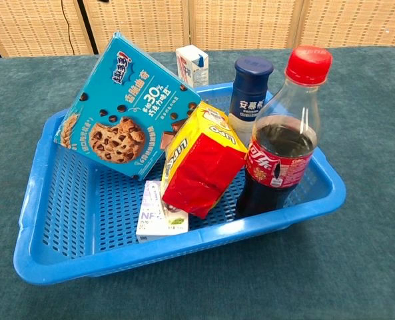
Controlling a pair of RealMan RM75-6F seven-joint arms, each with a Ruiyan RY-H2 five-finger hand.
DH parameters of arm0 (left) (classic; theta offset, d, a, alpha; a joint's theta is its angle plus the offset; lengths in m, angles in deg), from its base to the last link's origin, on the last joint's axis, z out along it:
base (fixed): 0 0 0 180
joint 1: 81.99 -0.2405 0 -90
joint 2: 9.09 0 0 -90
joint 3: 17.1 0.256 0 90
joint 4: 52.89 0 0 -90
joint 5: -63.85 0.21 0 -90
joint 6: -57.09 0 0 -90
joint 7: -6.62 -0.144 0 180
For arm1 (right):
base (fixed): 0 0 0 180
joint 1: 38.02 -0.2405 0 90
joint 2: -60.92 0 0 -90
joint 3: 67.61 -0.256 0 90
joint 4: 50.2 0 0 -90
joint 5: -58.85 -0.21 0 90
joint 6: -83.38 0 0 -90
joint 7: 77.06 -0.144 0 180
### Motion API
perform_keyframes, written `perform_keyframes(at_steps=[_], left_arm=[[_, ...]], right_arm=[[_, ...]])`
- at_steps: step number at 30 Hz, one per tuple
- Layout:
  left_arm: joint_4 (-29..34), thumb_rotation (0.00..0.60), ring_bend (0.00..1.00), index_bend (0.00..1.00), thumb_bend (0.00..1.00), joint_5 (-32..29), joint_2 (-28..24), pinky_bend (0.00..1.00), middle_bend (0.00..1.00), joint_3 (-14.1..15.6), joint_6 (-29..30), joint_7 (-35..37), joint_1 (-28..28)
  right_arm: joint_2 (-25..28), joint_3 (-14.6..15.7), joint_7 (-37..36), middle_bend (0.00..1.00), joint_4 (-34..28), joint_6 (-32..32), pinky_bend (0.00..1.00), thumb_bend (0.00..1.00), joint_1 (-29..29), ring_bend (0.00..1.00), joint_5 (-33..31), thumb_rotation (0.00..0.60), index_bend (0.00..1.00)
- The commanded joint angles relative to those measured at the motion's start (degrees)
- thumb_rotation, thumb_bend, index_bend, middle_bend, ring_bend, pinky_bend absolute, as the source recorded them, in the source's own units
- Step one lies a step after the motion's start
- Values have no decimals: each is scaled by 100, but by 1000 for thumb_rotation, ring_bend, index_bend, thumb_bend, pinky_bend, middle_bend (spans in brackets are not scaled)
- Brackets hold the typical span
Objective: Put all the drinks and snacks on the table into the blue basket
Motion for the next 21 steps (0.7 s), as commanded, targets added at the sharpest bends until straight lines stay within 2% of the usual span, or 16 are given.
perform_keyframes(at_steps=[1, 8, 21], left_arm=[[-560, 600, 0, 0, 0, -215, 530, 0, 0, 83, -410, -331, 419], [-1342, 600, 0, 0, 0, -458, 1322, 0, 0, 97, -815, -608, 958], [-2296, 600, 0, 0, 0, -844, 2018, 0, 0, 254, -1354, -631, 1305]], right_arm=[[-17, -13, 37, 0, 16, -42, 135, 0, -17, 0, -41, 600, 0], [-39, -42, 105, 0, 36, -103, 135, 0, -28, 0, -135, 600, 0], [-30, -95, 93, 0, 67, -133, 135, 0, -12, 0, -251, 600, 0]])
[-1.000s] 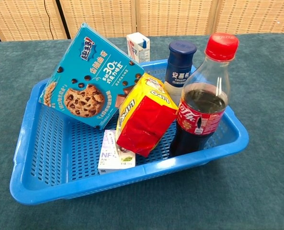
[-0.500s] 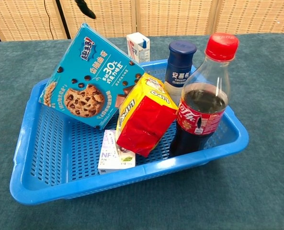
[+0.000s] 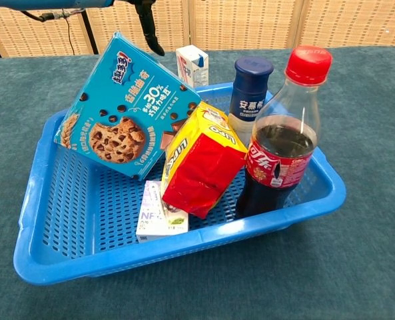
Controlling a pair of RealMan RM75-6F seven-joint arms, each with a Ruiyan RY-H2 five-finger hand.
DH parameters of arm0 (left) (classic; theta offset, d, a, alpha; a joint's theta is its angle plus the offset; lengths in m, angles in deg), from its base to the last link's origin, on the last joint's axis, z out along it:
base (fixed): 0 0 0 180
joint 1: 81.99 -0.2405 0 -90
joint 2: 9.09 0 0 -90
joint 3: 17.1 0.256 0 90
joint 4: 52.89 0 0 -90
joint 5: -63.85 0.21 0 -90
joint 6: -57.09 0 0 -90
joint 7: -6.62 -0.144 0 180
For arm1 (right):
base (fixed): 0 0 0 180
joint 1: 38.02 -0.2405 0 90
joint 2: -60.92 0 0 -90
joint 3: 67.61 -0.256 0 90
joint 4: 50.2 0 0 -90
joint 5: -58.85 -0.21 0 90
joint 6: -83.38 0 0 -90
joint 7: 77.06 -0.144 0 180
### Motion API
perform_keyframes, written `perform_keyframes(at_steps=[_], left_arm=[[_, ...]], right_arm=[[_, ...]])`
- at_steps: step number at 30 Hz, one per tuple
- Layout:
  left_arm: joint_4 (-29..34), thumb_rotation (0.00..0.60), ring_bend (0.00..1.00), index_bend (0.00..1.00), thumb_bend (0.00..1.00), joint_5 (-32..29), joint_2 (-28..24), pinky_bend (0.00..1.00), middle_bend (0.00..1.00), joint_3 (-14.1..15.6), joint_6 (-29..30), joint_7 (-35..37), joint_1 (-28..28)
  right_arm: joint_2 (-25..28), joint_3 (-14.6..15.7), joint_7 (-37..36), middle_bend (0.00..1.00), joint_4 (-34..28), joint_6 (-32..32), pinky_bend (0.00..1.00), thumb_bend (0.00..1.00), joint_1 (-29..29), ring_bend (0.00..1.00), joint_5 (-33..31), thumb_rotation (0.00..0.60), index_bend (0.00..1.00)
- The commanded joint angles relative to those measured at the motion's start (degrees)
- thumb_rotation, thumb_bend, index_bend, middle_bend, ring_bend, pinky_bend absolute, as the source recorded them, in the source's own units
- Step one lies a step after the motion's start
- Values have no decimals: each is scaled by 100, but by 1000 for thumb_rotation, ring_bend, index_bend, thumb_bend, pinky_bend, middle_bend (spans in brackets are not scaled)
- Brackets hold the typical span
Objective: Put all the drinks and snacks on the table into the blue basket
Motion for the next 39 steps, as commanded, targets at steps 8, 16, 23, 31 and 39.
perform_keyframes(at_steps=[8, 16, 23, 31, 39], left_arm=[[-636, 600, 0, 0, 63, -70, 508, 82, 0, 109, -233, 198, 198], [-1296, 600, 18, 25, 223, -205, 1015, 286, 0, 84, -492, 295, 428], [-1797, 600, 233, 332, 412, -336, 1375, 424, 199, 29, -607, 192, 608], [-2059, 600, 405, 543, 503, -501, 1600, 502, 417, -8, -633, -30, 682], [-1871, 600, 524, 682, 553, -562, 1410, 584, 561, -144, -135, -32, 524]], right_arm=[[-6, -9, 43, 0, -17, -1, 132, 0, 5, 0, -4, 600, 0], [-3, -19, 57, 0, -25, -7, 132, 0, 17, 0, -33, 600, 0], [8, -38, 43, 0, -37, 36, 132, 0, 40, 0, -39, 600, 0], [34, -47, 17, 0, -61, 81, 132, 0, 69, 0, -26, 600, 0], [35, -33, 7, 0, -73, 86, 132, 0, 69, 0, 22, 600, 0]])
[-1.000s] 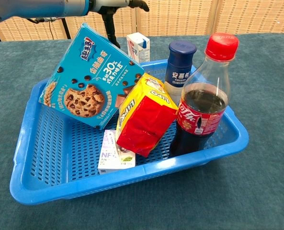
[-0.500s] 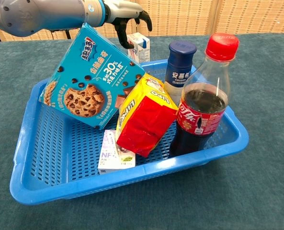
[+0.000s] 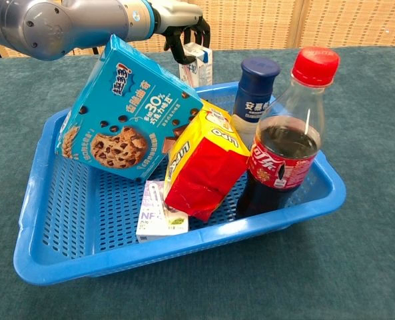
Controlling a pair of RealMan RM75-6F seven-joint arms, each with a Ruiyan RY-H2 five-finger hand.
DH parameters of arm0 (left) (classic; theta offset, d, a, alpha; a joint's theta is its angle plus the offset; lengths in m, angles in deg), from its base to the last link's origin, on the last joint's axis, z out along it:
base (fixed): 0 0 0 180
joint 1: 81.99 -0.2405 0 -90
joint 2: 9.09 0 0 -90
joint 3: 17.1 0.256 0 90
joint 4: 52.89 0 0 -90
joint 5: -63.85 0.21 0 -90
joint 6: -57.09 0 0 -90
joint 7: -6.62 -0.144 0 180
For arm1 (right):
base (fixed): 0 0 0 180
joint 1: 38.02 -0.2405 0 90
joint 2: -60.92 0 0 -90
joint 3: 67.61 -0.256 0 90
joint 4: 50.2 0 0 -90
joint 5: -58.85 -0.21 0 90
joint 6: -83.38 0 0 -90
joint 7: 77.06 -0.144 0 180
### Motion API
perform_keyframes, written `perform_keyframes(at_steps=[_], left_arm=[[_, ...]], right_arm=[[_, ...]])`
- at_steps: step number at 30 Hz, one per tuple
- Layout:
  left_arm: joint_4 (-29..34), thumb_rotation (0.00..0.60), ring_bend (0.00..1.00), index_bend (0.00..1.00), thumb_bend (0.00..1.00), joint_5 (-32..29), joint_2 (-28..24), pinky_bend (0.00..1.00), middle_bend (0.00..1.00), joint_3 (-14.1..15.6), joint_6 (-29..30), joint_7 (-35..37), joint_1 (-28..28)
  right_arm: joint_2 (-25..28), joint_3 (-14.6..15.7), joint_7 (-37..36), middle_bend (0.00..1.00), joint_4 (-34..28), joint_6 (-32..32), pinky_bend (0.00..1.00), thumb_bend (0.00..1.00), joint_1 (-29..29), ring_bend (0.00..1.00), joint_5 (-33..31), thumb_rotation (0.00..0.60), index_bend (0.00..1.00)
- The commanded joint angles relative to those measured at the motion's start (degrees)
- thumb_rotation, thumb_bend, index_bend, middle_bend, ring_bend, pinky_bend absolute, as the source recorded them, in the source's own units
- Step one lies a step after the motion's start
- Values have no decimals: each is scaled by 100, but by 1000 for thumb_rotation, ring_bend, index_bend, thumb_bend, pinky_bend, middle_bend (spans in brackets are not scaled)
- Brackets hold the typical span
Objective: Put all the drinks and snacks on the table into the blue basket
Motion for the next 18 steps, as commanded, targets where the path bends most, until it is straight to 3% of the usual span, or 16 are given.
perform_keyframes(at_steps=[1, 6, 14, 18], left_arm=[[236, 600, 523, 682, 555, 1, -264, 584, 561, -87, 257, 68, -112], [870, 600, 523, 689, 557, 45, -849, 584, 566, -182, 611, 186, -313], [2734, 600, 524, 690, 564, 357, -2214, 584, 566, -280, 1448, 456, -878], [3867, 600, 525, 690, 563, 835, -3070, 584, 566, -278, 2199, 777, -1337]], right_arm=[[-3, 7, 9, 0, -5, -3, 132, 0, -2, 0, 14, 600, 0], [-7, 18, 32, 0, -32, 2, 132, 0, -9, 0, 55, 600, 0], [-14, 48, 83, 0, -86, 4, 132, 0, -15, 0, 114, 600, 0], [-17, 65, 121, 0, -117, 16, 132, 0, -20, 0, 161, 600, 0]])
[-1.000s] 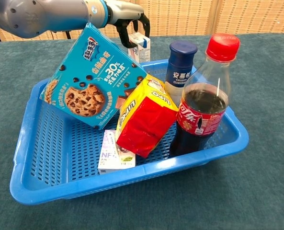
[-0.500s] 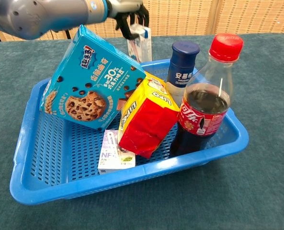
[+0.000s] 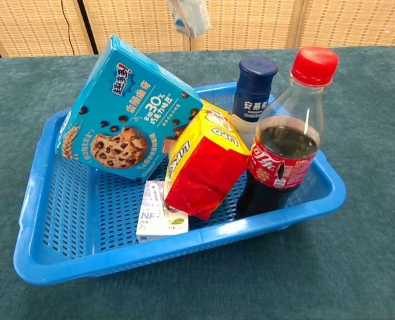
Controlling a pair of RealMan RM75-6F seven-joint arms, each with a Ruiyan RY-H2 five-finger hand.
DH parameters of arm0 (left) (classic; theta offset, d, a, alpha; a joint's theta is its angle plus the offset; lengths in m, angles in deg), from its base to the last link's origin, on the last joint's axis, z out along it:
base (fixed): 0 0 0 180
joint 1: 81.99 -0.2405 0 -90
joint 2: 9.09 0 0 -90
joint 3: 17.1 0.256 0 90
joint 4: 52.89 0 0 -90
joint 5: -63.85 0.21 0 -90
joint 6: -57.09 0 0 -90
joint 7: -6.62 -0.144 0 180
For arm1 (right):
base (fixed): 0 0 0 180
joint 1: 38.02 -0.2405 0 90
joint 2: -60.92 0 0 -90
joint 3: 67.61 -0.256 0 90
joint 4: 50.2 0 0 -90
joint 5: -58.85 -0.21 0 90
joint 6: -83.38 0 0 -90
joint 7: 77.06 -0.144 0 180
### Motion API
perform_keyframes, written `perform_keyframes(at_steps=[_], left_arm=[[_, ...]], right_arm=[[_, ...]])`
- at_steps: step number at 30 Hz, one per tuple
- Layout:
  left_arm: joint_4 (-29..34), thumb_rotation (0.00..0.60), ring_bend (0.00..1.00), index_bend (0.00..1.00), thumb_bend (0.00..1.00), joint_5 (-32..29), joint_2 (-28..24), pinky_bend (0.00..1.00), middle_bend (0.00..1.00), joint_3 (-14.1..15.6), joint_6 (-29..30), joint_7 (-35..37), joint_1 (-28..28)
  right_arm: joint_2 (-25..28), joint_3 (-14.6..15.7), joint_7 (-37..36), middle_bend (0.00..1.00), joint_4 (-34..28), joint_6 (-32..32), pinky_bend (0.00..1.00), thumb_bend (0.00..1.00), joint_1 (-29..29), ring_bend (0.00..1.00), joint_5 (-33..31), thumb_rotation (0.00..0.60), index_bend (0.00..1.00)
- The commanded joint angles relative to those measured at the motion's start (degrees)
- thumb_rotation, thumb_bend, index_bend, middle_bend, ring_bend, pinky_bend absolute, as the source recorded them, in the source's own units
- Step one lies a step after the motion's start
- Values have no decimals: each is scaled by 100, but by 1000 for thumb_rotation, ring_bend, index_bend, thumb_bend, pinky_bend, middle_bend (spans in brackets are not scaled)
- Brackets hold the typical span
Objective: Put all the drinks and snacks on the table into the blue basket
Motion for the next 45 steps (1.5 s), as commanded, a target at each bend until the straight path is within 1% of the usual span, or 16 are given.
perform_keyframes(at_steps=[1, 4, 5, 11, 17, 24, 28, 29, 31, 37, 41, 43, 44, 45], left_arm=[[1238, 600, 525, 690, 563, 587, -1020, 584, 566, -16, 895, 399, -586], [1938, 600, 527, 690, 563, 1028, -1519, 584, 566, 56, 1371, 621, -865], [2083, 600, 527, 690, 563, 1137, -1620, 584, 566, 82, 1466, 666, -921], [3209, 600, 527, 690, 563, 2177, -2357, 584, 567, 415, 2223, 986, -1352], [3798, 600, 527, 690, 562, 2964, -2708, 584, 567, 719, 2821, 1120, -1673], [4339, 600, 527, 690, 560, 3998, -3088, 584, 567, 1280, 3178, 1404, -1946], [4506, 600, 527, 690, 558, 4502, -3201, 584, 567, 1618, 3164, 1496, -2022], [4561, 600, 527, 690, 557, 4808, -3191, 584, 567, 1876, 2929, 1460, -2012], [4571, 600, 527, 690, 557, 4849, -3184, 584, 567, 1981, 2698, 1326, -2005], [4496, 600, 517, 697, 557, 4510, -2901, 584, 571, 2036, 1959, 542, -2041], [4386, 600, 507, 697, 555, 4282, -2632, 584, 572, 1981, 1776, 169, -2084], [4322, 600, 479, 685, 549, 4156, -2514, 584, 564, 1964, 1662, 22, -2089], [4309, 600, 448, 673, 542, 4089, -2478, 581, 545, 1968, 1572, -34, -2080], [4305, 600, 395, 655, 531, 4033, -2449, 556, 504, 1975, 1482, -81, -2065]], right_arm=[[-2, 8, 20, 0, -19, 4, 132, 0, -4, 0, 20, 600, 0], [-9, 16, 52, 0, -37, 0, 132, 0, -14, 0, 42, 600, 0], [-11, 18, 59, 0, -41, 0, 132, 0, -17, 0, 48, 600, 0], [-25, 23, 109, 0, -76, 0, 132, 0, -31, 0, 70, 600, 0], [-30, 23, 118, 0, -81, -20, 132, 0, -41, 0, 55, 600, 0], [-22, 17, 81, 0, -70, -17, 132, 0, -43, 0, 50, 600, 0], [2, 16, 48, 0, -80, 15, 132, 0, -24, 0, 49, 600, 0], [19, 5, 19, 0, -86, 46, 132, 0, -6, 0, 37, 600, 0], [30, 6, -2, 0, -89, 49, 132, 0, 0, 0, 35, 600, 0], [49, 4, -47, 0, -71, 35, 132, 0, 6, 0, 13, 600, 0], [50, 2, -64, 0, -50, 17, 132, 0, 1, 0, 0, 600, 0], [51, 1, -68, 0, -42, 13, 132, 0, 1, 0, -6, 600, 0], [51, 0, -68, 0, -39, 12, 132, 0, 2, 0, -9, 600, 0], [51, -1, -69, 0, -36, 10, 132, 0, 2, 0, -13, 600, 0]])
